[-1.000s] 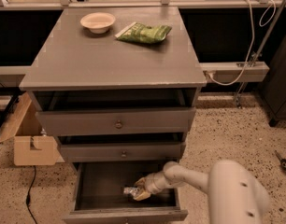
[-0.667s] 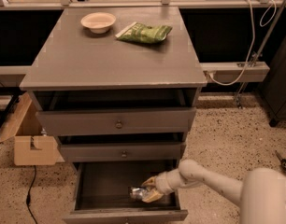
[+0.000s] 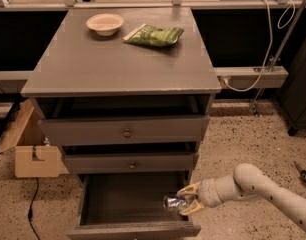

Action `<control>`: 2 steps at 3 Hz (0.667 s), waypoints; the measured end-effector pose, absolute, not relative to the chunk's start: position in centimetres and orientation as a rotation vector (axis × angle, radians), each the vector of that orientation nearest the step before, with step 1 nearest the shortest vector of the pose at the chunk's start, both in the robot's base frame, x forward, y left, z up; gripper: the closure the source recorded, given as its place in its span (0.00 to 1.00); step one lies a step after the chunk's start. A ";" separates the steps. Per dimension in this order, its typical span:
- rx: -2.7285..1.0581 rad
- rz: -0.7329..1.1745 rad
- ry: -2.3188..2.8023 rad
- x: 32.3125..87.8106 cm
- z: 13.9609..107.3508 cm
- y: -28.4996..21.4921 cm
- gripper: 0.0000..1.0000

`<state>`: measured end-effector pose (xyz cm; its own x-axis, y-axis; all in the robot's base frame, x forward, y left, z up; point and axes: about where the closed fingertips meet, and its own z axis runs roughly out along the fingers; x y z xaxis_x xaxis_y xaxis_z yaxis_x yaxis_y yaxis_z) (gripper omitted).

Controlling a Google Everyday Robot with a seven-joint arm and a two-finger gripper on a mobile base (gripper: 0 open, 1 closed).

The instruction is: Pick redbull can from bottom drawer and place on counter

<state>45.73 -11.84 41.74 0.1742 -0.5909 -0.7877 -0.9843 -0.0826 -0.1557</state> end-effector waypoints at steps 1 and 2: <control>-1.761 0.723 1.497 45.7 41.7 -11.8 1.00; -1.774 0.599 1.495 45.7 47.5 -12.9 1.00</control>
Offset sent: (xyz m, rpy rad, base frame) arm 0.0024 -0.0281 0.1157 -0.0953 -0.1670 -0.0561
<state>45.70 -12.86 47.47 0.2159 -0.6318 -0.7444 -0.9710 -0.0590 -0.2316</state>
